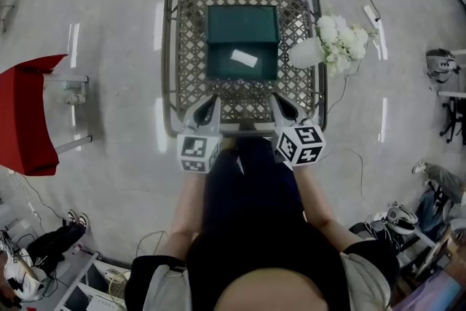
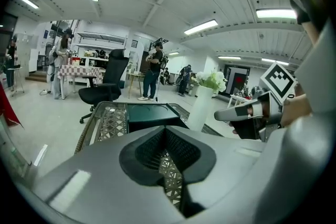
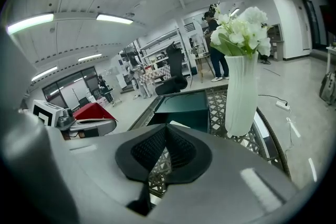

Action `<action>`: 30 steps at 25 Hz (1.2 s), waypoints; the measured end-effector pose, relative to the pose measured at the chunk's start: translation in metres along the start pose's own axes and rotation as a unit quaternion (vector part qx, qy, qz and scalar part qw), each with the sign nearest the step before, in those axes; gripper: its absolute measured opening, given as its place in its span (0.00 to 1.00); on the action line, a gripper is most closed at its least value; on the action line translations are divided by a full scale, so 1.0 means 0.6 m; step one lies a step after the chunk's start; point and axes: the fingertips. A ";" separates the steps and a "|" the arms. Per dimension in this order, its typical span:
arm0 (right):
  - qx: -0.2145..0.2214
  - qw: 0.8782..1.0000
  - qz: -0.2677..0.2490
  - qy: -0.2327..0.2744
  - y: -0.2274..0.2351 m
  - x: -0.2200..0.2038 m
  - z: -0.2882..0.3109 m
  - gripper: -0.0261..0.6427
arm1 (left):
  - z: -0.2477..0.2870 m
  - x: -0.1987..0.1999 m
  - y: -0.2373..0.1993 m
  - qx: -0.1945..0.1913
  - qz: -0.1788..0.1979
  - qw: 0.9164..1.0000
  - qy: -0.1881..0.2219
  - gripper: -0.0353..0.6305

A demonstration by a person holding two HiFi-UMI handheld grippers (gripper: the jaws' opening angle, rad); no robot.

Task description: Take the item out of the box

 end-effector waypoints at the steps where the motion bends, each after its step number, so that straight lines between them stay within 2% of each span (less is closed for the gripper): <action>1: 0.002 1.000 -0.002 -0.002 0.001 0.000 0.004 0.04 | 0.003 -0.002 -0.001 0.002 -0.002 1.000 -0.001 0.06; 12: 0.020 0.999 -0.027 -0.018 0.012 0.016 0.047 0.04 | 0.042 0.001 -0.015 0.022 -0.024 0.999 -0.001 0.06; 30: 0.037 0.997 -0.061 -0.041 0.014 0.044 0.130 0.04 | 0.091 -0.016 -0.057 0.043 -0.037 0.998 -0.018 0.06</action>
Point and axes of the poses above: the fingertips, and each gripper's own axes: z forward along the fingers, y to its right, x out of its top, and after that the axes turned 6 degrees about -x, right-handed
